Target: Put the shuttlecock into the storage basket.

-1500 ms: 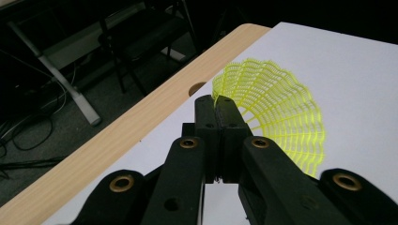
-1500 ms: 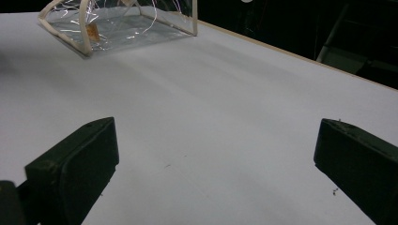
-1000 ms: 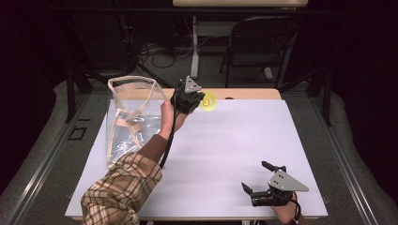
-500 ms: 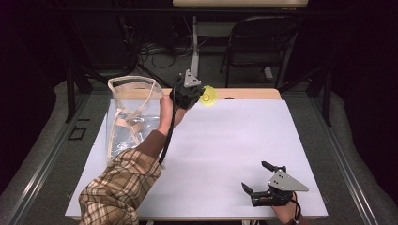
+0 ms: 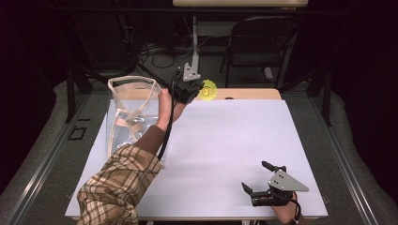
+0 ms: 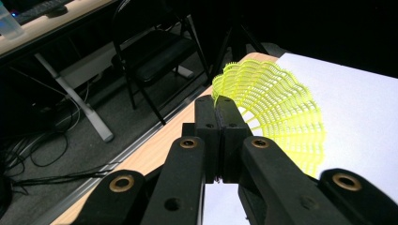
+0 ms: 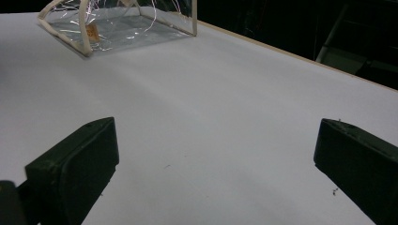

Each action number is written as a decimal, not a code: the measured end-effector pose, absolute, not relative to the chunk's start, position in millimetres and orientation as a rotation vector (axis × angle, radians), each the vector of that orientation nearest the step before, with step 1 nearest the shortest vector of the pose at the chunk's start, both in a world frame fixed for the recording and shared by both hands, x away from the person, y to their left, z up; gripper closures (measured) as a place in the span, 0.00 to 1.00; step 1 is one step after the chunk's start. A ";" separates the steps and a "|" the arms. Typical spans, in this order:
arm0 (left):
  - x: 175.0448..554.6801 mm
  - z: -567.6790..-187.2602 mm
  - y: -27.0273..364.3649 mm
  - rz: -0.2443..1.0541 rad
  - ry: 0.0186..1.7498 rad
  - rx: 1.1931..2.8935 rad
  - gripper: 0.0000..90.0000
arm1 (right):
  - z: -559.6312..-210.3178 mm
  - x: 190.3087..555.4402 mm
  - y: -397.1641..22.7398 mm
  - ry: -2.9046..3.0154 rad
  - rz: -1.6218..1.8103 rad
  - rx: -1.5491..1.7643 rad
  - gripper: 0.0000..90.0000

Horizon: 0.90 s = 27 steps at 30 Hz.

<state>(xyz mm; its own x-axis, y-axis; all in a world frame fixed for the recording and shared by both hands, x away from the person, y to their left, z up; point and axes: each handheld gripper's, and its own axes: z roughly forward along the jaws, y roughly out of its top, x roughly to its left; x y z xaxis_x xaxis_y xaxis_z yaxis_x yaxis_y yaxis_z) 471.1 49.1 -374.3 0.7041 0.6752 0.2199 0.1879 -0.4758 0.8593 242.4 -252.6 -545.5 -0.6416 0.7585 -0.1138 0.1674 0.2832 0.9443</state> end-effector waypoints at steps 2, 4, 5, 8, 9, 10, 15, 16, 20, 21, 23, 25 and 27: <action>471.2 -372.1 49.4 0.695 0.663 2.015 1.00 | -545.5 242.4 -252.6 1.996 1.367 0.826 0.00; 471.3 -370.4 49.7 0.700 0.662 2.015 1.00 | -545.5 242.4 -252.7 1.996 1.366 0.828 0.00; 471.5 -368.9 50.4 0.701 0.660 2.016 1.00 | -545.5 242.4 -252.7 1.996 1.366 0.827 0.00; 471.9 -366.5 50.8 0.705 0.663 2.009 1.00 | -545.5 242.3 -252.4 1.995 1.368 0.828 0.00; 472.2 -364.9 51.2 0.707 0.663 2.009 1.00 | -545.5 242.4 -252.4 1.995 1.368 0.827 0.00; 472.4 -363.9 51.4 0.709 0.663 2.009 1.00 | -545.5 242.3 -252.4 1.995 1.368 0.827 0.00; 473.2 -359.4 53.6 0.716 0.664 2.005 1.00 | -545.5 242.3 -252.4 1.995 1.367 0.828 0.00; 473.4 -358.4 54.5 0.719 0.666 2.004 1.00 | -545.5 242.3 -252.4 1.995 1.367 0.827 0.00; 474.2 -355.0 58.3 0.723 0.674 1.993 1.00 | -545.6 242.5 -252.5 1.997 1.364 0.826 0.00; 474.2 -354.1 59.3 0.723 0.676 1.989 1.00 | -545.7 242.2 -252.1 1.998 1.368 0.833 0.00; 474.4 -352.0 62.3 0.727 0.680 1.983 1.00 | -545.6 242.4 -252.2 1.997 1.367 0.829 0.00; 474.7 -350.6 64.3 0.732 0.681 1.983 1.00 | -545.7 242.2 -252.0 1.997 1.367 0.834 0.00; 475.1 -348.8 67.2 0.733 0.688 1.976 1.00 | -545.7 242.3 -252.0 1.998 1.367 0.833 0.00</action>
<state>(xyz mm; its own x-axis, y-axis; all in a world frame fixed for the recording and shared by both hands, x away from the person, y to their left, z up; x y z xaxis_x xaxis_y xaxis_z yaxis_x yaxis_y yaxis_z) 475.1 67.2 -348.8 0.6705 0.7070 0.2246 0.1792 -0.4482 0.8758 242.3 -252.0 -545.7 -0.6414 0.7594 -0.1097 0.1726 0.2821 0.9437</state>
